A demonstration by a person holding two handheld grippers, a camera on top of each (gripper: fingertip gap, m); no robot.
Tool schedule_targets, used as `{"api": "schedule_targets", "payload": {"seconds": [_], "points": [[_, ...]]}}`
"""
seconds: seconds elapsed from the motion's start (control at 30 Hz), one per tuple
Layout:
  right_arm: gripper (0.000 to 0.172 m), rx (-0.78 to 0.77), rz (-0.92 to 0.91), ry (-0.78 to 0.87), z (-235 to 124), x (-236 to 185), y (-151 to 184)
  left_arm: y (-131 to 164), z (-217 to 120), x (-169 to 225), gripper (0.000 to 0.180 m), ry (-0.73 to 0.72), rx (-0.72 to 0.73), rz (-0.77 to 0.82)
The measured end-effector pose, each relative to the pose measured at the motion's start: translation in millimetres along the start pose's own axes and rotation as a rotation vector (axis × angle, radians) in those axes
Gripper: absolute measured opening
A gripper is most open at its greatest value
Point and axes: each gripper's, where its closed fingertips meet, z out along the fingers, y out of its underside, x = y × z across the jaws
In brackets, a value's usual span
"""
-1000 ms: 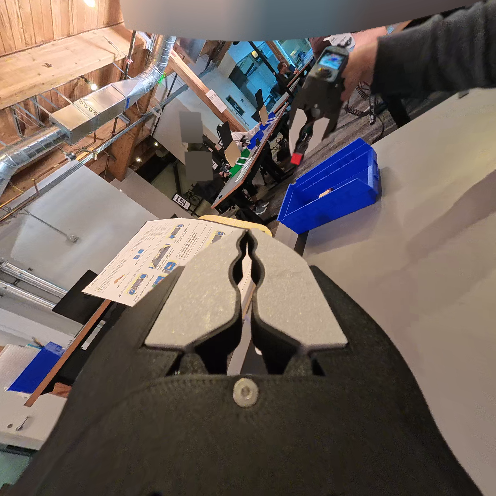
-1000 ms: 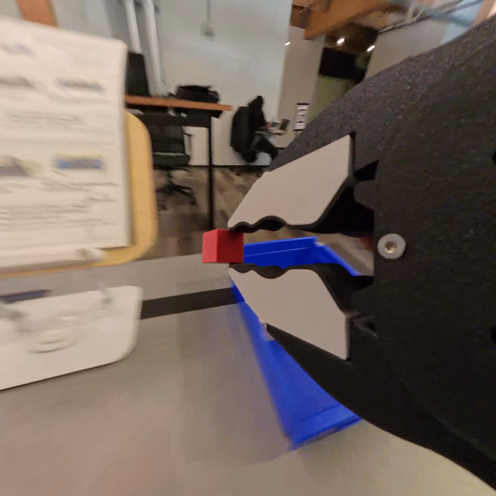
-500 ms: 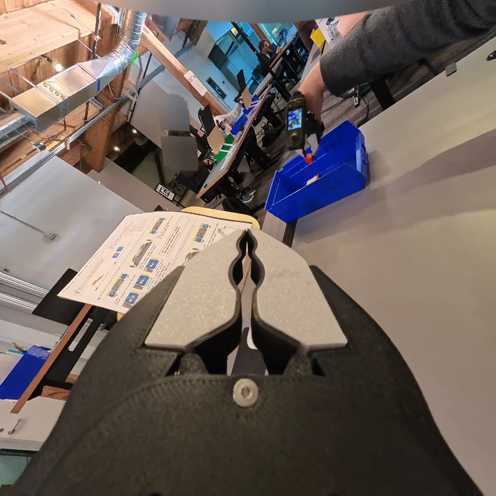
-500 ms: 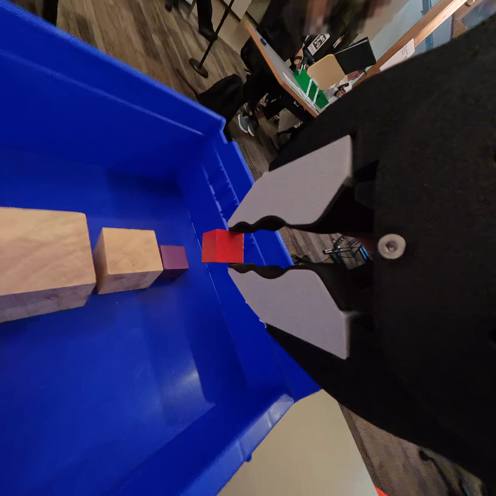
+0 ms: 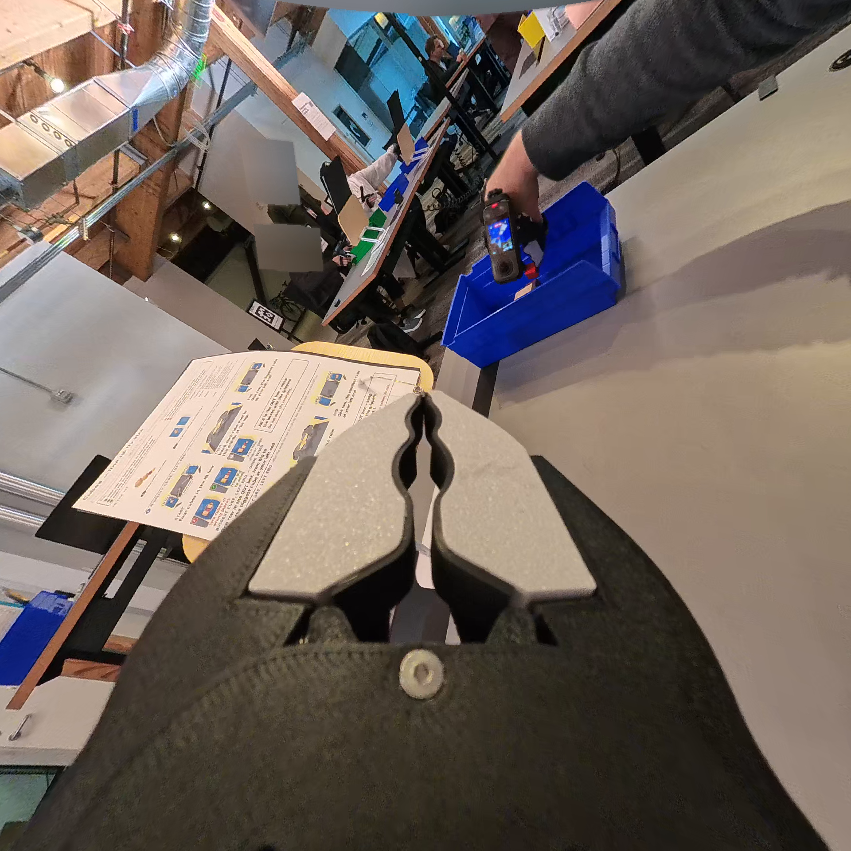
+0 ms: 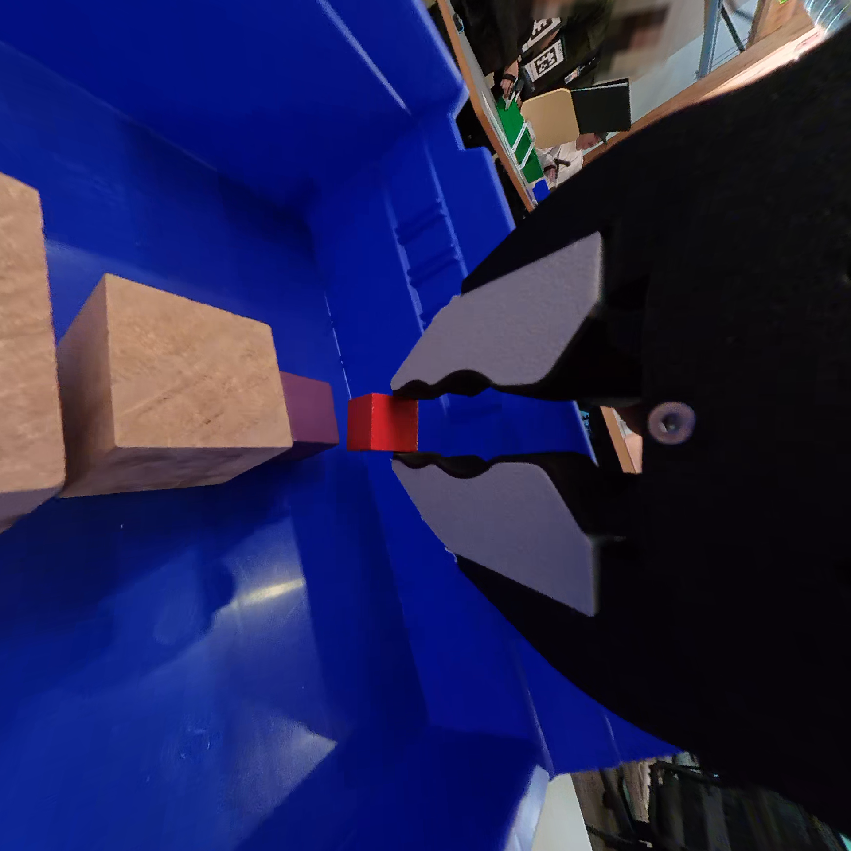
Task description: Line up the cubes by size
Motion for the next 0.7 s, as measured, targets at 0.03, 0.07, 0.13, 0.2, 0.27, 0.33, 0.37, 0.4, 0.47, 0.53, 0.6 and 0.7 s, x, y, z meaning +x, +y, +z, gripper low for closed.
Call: {"api": "schedule_targets", "payload": {"seconds": [0.03, 0.07, 0.13, 0.2, 0.27, 0.33, 0.37, 0.4, 0.47, 0.53, 0.6, 0.7], "points": [[0.022, -0.007, -0.004, -0.004, 3, 1, 0, 0, 1, 0, 0.000, 0.002, -0.002, 0.000], [0.022, -0.012, -0.008, -0.008, 7, 1, 0, 1, 1, 1, 0.000, 0.003, -0.004, 0.001], [0.022, -0.025, -0.012, -0.015, 12, 2, 0, 2, 3, 1, 0.000, 0.007, -0.009, 0.002], [0.022, -0.032, -0.019, -0.025, 16, 2, -1, 2, 4, 3, 0.000, 0.014, -0.012, 0.002], [0.022, -0.042, -0.035, -0.029, 19, 1, -3, 3, 6, 3, 0.000, 0.019, -0.016, 0.002], [0.022, -0.066, -0.045, -0.037, 23, 1, -2, 5, 7, 4, 0.000, 0.025, -0.022, 0.001], [0.022, -0.075, -0.045, -0.039, 23, 1, -2, 6, 8, 5, 0.000, 0.027, -0.026, 0.001], [0.022, -0.081, -0.046, -0.040, 24, 1, -2, 7, 9, 5, 0.000, 0.029, -0.030, 0.001], [0.022, -0.093, -0.045, -0.046, 24, 1, -1, 8, 11, 6, 0.000, 0.035, -0.035, 0.002], [0.022, -0.103, -0.046, -0.051, 26, 1, -1, 8, 12, 8, 0.000, 0.042, -0.039, 0.005], [0.024, -0.112, -0.047, -0.050, 27, 2, 0, 8, 13, 9, 0.000, 0.049, -0.045, 0.007], [0.033, -0.142, -0.052, -0.042, 25, 3, 2, 9, 14, 11, 0.000, 0.055, -0.050, 0.011]]}}
